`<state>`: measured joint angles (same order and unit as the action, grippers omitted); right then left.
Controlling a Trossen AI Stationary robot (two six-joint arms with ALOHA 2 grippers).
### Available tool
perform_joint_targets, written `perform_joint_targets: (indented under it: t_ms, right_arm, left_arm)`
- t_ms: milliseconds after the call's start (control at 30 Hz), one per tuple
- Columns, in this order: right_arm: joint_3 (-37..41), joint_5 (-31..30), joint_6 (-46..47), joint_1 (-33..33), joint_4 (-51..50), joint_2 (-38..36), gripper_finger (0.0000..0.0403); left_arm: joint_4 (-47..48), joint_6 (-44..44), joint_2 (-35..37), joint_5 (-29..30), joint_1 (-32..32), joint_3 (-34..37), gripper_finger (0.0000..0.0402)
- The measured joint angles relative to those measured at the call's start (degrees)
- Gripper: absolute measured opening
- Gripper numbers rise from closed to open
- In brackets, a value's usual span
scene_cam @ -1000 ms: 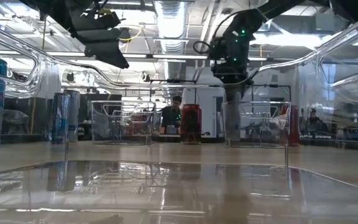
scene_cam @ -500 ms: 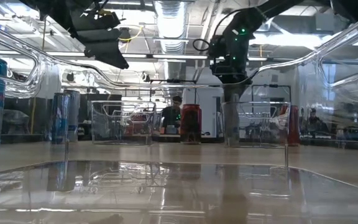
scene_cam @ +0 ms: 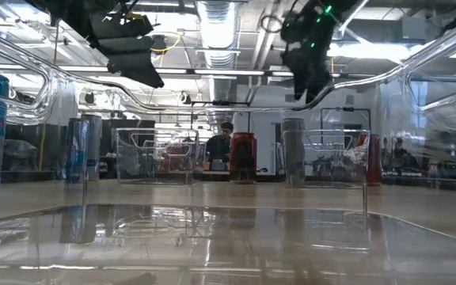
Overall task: Sort soda cans
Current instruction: Put the bottom right white-blue soda can into the top right transparent bin
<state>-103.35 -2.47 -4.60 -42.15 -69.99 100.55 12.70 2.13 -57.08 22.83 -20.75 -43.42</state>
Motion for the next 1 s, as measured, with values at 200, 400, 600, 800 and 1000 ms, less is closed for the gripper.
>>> perform_joint_targets:
  t_ms: [200,400,600,800,1000]
  right_arm:
    - [0.0,-2.24,4.0,1.11,-8.12,-5.67,0.0336]
    - [0.02,-2.29,8.99,4.85,-14.97,-10.62,0.0336]
    - [0.02,-3.68,14.08,10.35,-17.52,-15.47,0.0334]
    - [0.76,-7.96,20.95,15.92,-19.9,-19.95,0.0326]
    - [7.71,-7.78,29.55,22.14,-20.06,-25.08,0.0325]
  left_arm:
    - [1.1,0.0,0.02,0.02,-0.02,0.0,0.0128]
    - [3.83,-1.69,0.02,0.04,-0.01,0.0,0.0128]
    - [3.9,-3.12,0.02,0.04,-0.02,0.0,0.0128]
    - [3.96,-3.65,0.02,0.04,-0.02,0.0,0.0128]
    - [4.13,-2.86,0.02,0.04,-0.02,0.0,0.0128]
